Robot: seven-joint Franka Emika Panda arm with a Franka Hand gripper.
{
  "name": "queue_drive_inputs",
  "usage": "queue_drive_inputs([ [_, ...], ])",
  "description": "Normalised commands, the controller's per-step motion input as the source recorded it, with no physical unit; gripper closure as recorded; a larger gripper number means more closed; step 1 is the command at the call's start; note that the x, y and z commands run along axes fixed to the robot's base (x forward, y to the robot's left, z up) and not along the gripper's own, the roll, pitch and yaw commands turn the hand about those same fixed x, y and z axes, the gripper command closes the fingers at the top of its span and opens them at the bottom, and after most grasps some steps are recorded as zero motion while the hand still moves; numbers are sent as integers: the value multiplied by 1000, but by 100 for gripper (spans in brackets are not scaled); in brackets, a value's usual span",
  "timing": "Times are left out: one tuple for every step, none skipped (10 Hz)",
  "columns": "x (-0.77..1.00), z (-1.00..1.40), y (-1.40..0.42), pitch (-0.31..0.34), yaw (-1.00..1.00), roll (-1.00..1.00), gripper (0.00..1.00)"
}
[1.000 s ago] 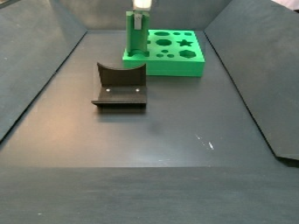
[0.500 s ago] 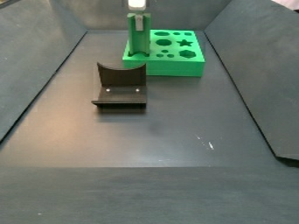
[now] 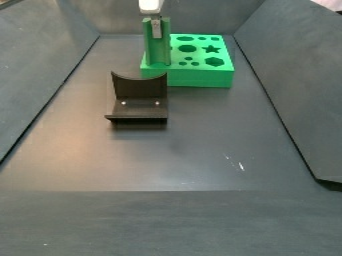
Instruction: Insert the arch object.
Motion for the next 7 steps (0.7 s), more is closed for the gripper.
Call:
queue_drive_inputs([
  [211,-469,-314,0,0,37,100],
  [354,-534,0,0,0,0,100],
  [140,-660,0,0,0,0,100],
  [0,-914,0,0,0,0,100],
  [0,-846,49,23,-3,0,100],
  [-20,-23,3,0,-111,0,100],
  [0,0,0,0,0,4,100],
])
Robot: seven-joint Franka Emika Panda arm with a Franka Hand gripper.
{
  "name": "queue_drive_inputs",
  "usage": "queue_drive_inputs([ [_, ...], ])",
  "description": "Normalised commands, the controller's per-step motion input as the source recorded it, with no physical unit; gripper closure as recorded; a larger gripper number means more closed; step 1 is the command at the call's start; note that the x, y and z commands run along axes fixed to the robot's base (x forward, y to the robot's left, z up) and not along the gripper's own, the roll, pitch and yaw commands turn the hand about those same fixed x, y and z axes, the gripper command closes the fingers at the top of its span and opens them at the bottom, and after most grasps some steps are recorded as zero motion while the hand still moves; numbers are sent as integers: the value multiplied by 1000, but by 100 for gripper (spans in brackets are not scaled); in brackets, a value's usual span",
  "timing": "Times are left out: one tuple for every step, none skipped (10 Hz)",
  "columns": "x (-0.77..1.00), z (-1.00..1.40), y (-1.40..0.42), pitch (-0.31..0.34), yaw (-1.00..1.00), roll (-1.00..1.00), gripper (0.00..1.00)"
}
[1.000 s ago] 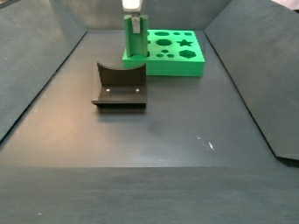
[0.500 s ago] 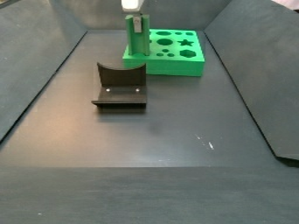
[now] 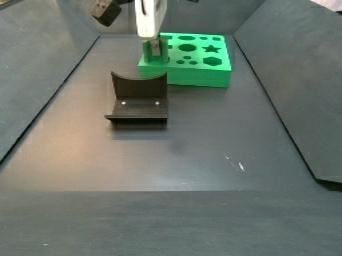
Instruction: Insert the arch object.
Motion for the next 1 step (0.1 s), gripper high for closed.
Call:
queue_drive_inputs([
  [0,0,0,0,0,0,100],
])
